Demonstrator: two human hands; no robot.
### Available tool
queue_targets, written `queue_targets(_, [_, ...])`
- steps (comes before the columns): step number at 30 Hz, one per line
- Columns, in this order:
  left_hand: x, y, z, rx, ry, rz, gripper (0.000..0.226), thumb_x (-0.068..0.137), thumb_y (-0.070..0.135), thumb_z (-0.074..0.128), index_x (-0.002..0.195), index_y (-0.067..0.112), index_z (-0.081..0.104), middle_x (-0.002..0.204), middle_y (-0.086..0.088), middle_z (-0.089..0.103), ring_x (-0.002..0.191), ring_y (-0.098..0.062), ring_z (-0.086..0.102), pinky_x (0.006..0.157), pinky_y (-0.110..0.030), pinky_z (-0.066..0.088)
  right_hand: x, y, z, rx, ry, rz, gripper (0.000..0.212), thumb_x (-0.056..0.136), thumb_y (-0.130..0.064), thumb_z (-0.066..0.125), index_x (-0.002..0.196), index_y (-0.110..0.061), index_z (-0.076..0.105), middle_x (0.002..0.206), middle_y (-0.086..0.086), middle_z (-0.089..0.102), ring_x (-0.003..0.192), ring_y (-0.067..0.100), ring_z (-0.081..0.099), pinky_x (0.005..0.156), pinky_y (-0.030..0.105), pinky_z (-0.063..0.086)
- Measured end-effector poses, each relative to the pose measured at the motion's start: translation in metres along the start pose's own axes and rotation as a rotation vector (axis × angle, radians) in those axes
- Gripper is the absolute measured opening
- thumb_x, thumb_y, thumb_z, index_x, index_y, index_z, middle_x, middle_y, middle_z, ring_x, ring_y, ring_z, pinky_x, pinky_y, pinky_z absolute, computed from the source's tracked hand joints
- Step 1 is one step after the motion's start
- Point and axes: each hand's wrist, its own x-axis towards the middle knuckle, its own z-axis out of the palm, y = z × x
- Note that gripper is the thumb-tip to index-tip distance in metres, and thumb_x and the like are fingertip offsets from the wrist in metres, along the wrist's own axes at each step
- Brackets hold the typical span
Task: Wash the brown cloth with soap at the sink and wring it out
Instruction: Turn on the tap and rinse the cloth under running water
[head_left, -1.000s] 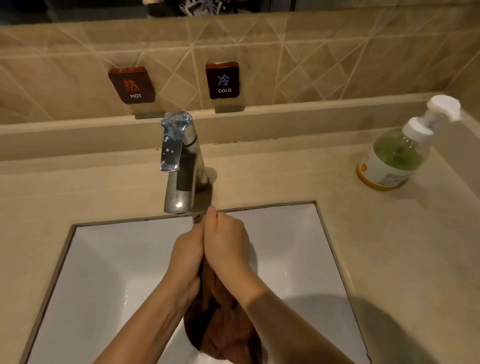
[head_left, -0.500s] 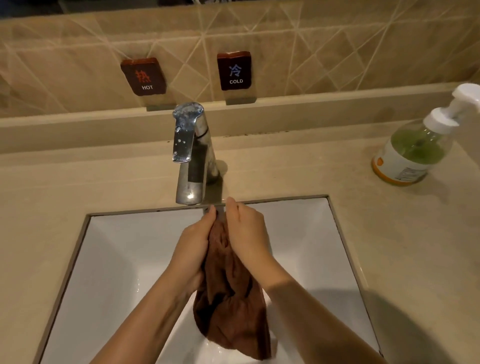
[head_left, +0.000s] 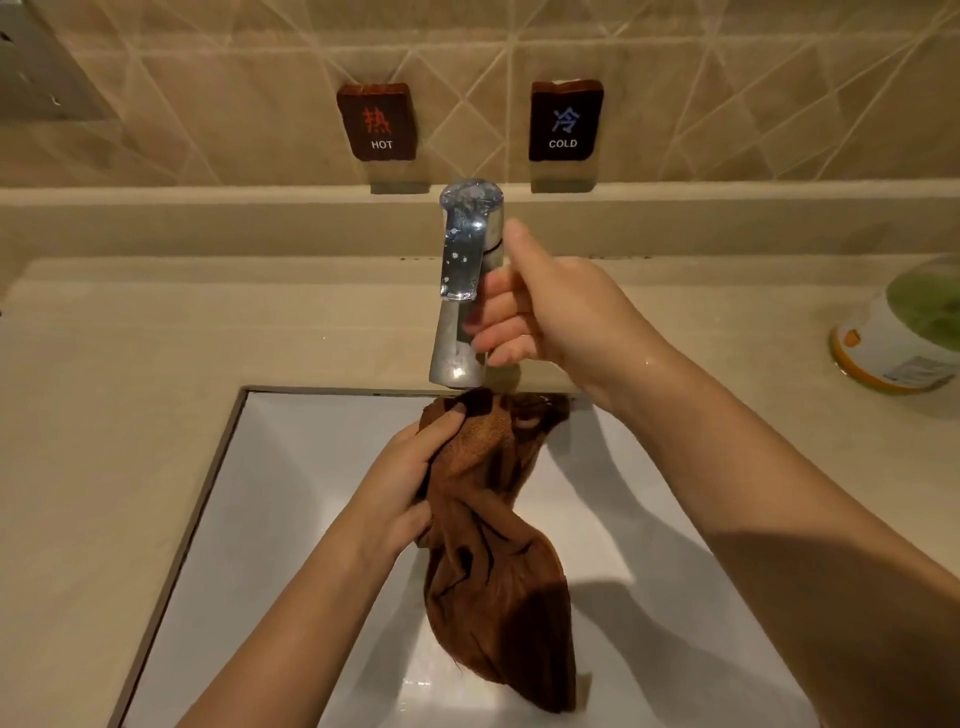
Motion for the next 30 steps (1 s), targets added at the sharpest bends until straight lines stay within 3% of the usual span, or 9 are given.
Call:
queue_targets(4, [-0.001,-0.004,-0.002,-0.037,0.019,-0.036,0.045,0.077,0.02,0.062,0.118,0.001,0.062,0.111,-0.021,0.067,0.099,-0.029,0.065,0.092,-0.039,0.052,0.013,-0.021,0.021,0.483,-0.188,0.217,0.048,0.096,-0.043,0.037,0.096,0.0,0.058,0.066,0.011,0.067,0.056,0.017,0.063,0.054,0.026,0.056])
queue_targets(6, [-0.003,-0.005,0.0,-0.06,0.031,-0.061,0.05,0.077,0.02,0.063,0.121,-0.001,0.06,0.12,-0.024,0.062,0.108,-0.034,0.06,0.099,-0.043,0.046,0.018,-0.03,0.028,0.672,-0.172,0.299,0.039,0.097,-0.036,0.039,0.089,-0.002,0.056,0.051,0.004,0.058,0.041,0.009,0.052,0.042,0.018,0.044])
queue_targets(9, [-0.003,-0.004,0.002,-0.08,0.037,-0.067,0.054,0.078,0.022,0.063,0.127,-0.002,0.056,0.13,-0.027,0.055,0.121,-0.039,0.051,0.105,-0.047,0.04,0.024,-0.04,0.037,0.823,-0.109,0.39,0.038,0.096,-0.038,0.041,0.075,-0.009,0.054,0.04,-0.006,0.038,0.033,0.004,0.027,0.039,0.014,0.019])
queue_targets(14, [-0.001,-0.006,-0.001,-0.17,0.033,-0.077,0.055,0.081,0.024,0.061,0.13,0.001,0.054,0.137,-0.025,0.051,0.129,-0.037,0.046,0.111,-0.047,0.034,0.025,-0.044,0.047,0.877,-0.037,0.429,0.049,0.094,-0.048,0.041,0.057,-0.015,0.043,0.032,-0.006,0.027,0.024,0.007,0.018,0.03,0.012,0.01])
queue_targets(20, [0.004,-0.014,-0.01,-0.19,-0.032,-0.094,0.059,0.081,0.028,0.066,0.131,0.0,0.054,0.14,-0.025,0.047,0.133,-0.037,0.042,0.114,-0.049,0.029,0.029,-0.043,0.063,0.874,0.102,0.358,0.051,0.094,-0.048,0.04,0.054,-0.016,0.034,0.033,-0.006,0.025,0.025,0.006,0.017,0.028,0.012,0.012])
queue_targets(30, [0.015,-0.018,-0.018,-0.16,-0.068,-0.065,0.058,0.078,0.028,0.07,0.128,0.0,0.057,0.138,-0.025,0.05,0.131,-0.037,0.044,0.112,-0.047,0.033,0.034,-0.044,0.062,0.878,0.113,0.357,0.052,0.095,-0.044,0.04,0.053,-0.016,0.032,0.032,-0.006,0.028,0.025,0.007,0.018,0.03,0.011,0.012])
